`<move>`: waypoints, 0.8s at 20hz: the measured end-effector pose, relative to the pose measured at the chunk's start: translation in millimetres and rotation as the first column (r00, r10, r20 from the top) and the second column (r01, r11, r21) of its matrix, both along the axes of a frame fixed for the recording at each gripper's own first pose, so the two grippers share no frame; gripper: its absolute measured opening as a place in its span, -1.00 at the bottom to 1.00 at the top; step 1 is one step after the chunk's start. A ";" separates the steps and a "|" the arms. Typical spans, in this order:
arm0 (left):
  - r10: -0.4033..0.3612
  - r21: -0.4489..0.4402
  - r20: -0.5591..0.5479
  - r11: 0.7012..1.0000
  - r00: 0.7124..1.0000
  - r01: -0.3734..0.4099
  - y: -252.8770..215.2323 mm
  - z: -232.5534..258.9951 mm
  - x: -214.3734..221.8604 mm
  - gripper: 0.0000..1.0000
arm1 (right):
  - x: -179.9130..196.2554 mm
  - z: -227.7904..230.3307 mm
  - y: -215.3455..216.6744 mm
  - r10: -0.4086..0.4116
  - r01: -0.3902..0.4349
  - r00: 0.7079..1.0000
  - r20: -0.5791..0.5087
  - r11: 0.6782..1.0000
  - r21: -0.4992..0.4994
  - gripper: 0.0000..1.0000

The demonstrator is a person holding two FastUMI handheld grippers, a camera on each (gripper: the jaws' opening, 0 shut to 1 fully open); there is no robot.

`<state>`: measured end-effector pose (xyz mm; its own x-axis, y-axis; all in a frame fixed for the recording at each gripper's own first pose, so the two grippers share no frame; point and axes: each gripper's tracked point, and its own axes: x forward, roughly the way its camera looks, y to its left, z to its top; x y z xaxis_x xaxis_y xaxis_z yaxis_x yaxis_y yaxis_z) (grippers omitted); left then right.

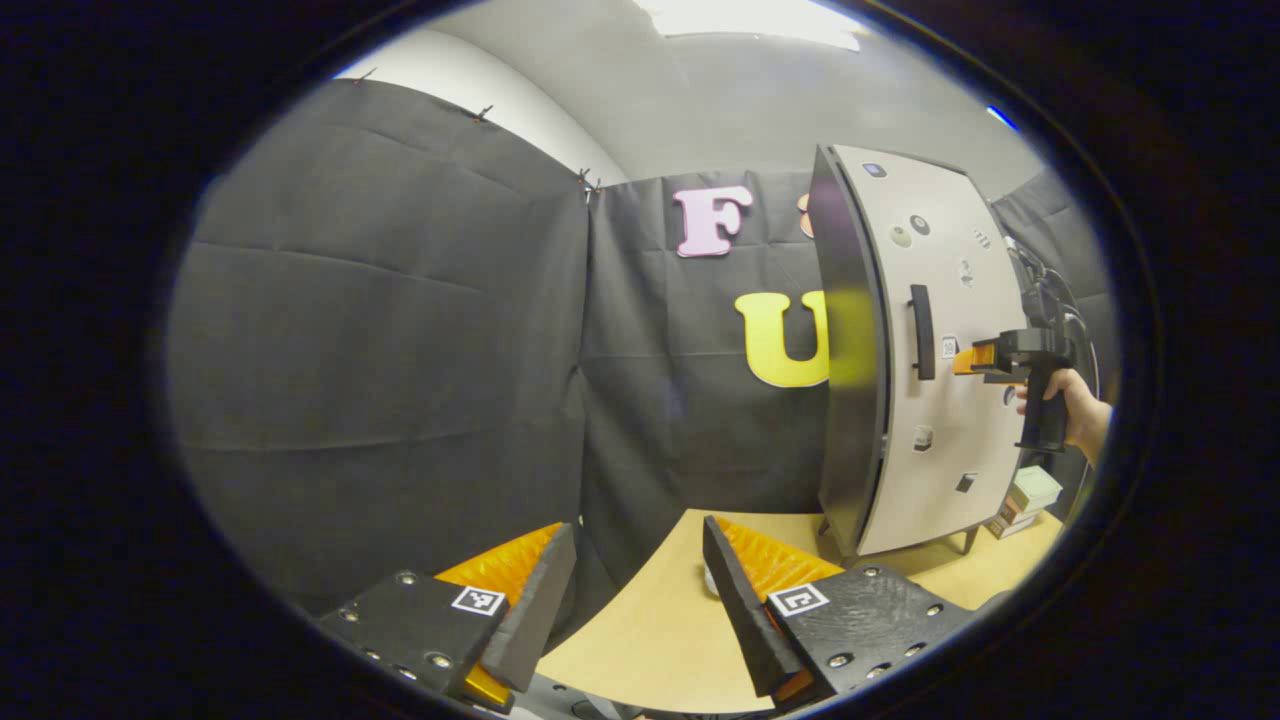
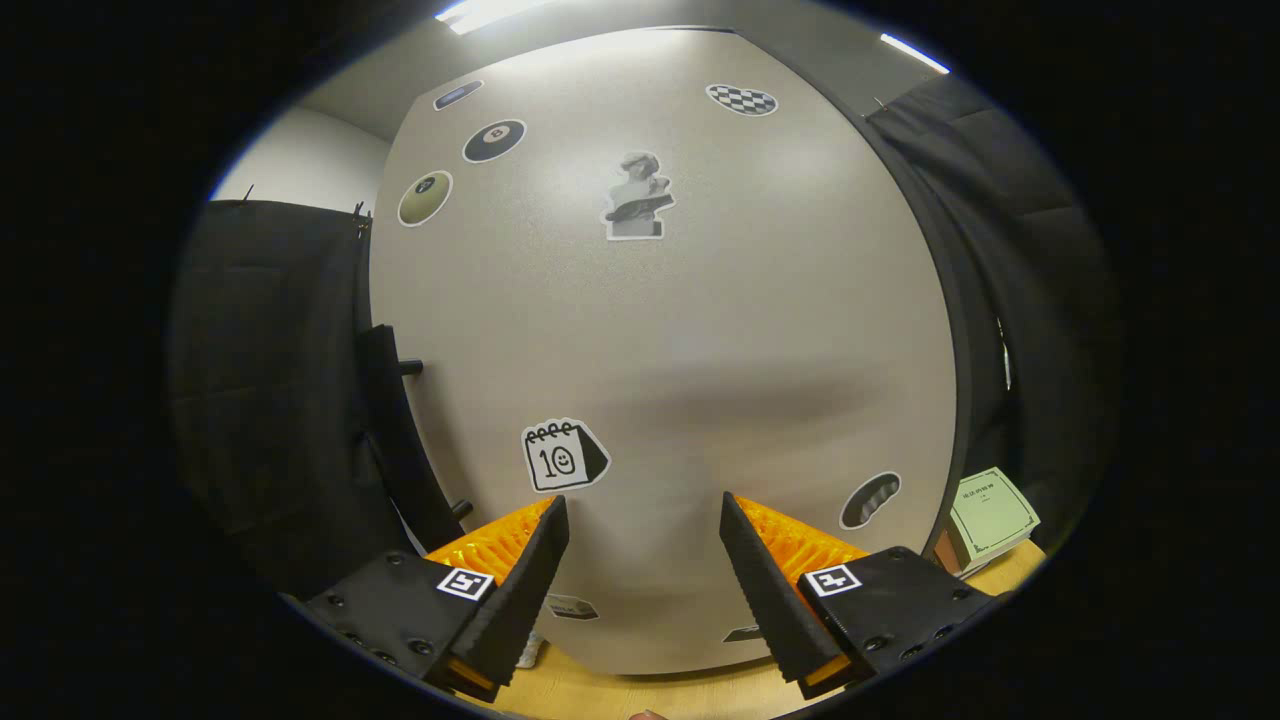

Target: Open the cabinet door with the right hand, grasp the bottle in the cabinet with the left hand and place it on the coaster, then close the cabinet door with the right hand.

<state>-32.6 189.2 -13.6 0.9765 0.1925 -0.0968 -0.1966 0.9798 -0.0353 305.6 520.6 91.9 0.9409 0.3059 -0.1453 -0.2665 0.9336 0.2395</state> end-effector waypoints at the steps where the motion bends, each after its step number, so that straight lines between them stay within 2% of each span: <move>1: -0.012 -0.002 0.001 1.000 1.000 0.012 -5.0 -1.2 4.8 0.60 | -6.3 -0.6 -6.1 0.002 -0.002 1.000 0.006 1.000 -0.017 0.94; 5: -0.075 -0.015 0.005 0.997 0.997 0.076 -31.4 1.4 26.8 0.60 | -34.8 -4.1 -35.3 0.020 -0.018 0.999 0.027 0.996 -0.092 0.94; 9: -0.141 -0.020 0.027 0.990 0.990 0.142 -67.6 10.6 49.4 0.56 | -62.2 -0.6 -73.8 0.013 0.001 0.997 0.073 0.983 -0.185 0.94; 16: -0.239 -0.012 0.081 0.971 0.968 0.241 -137.1 41.0 84.3 0.56 | -103.8 20.1 -147.6 -0.017 0.046 0.991 0.136 0.977 -0.210 0.94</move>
<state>51.8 52.1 27.4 0.9986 -0.0497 -0.0199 0.0483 0.9968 -0.0629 201.8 373.0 112.0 0.9648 0.2517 -0.0767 -0.2525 0.9676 -0.0010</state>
